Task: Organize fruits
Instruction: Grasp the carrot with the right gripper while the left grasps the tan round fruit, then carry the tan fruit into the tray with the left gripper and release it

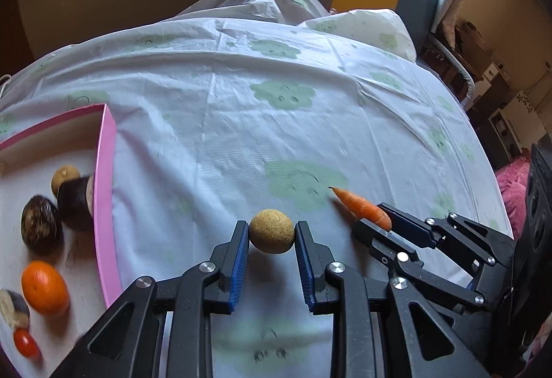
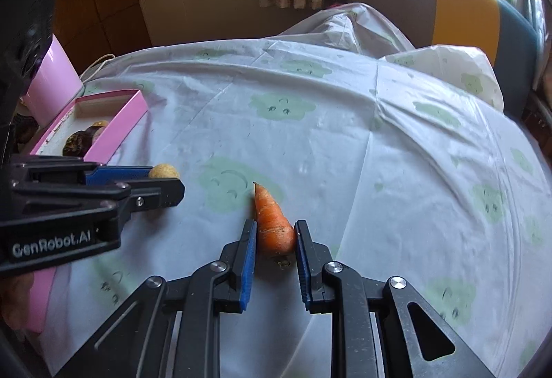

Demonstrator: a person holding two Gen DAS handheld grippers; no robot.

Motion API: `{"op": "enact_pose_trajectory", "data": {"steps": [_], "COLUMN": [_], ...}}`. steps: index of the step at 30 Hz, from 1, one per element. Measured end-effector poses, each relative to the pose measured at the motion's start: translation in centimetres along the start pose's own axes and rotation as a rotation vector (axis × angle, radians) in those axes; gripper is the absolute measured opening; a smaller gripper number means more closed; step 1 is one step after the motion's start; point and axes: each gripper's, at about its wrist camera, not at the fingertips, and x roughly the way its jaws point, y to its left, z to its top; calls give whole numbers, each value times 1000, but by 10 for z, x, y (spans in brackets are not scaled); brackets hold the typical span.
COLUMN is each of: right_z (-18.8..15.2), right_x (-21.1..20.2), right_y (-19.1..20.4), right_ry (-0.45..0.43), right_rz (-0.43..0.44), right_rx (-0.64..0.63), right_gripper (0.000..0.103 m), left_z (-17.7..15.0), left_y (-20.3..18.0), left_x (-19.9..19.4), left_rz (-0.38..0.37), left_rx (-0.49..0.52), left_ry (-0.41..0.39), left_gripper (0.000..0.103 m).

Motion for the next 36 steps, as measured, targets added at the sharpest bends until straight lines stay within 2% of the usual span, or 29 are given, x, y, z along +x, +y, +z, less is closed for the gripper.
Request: {"op": "enact_pose_trajectory", "data": {"steps": [8,10,17,36], "right_z": [-40,-47,-49,-54], "right_x": [-32,-30,-28,-28], "right_y": [11,10,13,14], "right_ry": [-42,-43,-81,-109], "right_rz": [-26,-31,-82,-84], "right_rx": [58,80,110,96], "right_gripper": [22,22,22,22], "left_z": [-54,-62,-62,-67], "left_y": [-16,-19,-15,-19], "left_x": [-14,-16,-15,-14], "left_rz": [-16,-7,-22,13], "left_rx": [57,86,76,99], "left_ry": [-41,-84,-92,-122], "left_gripper": [27,27,27,27]}}
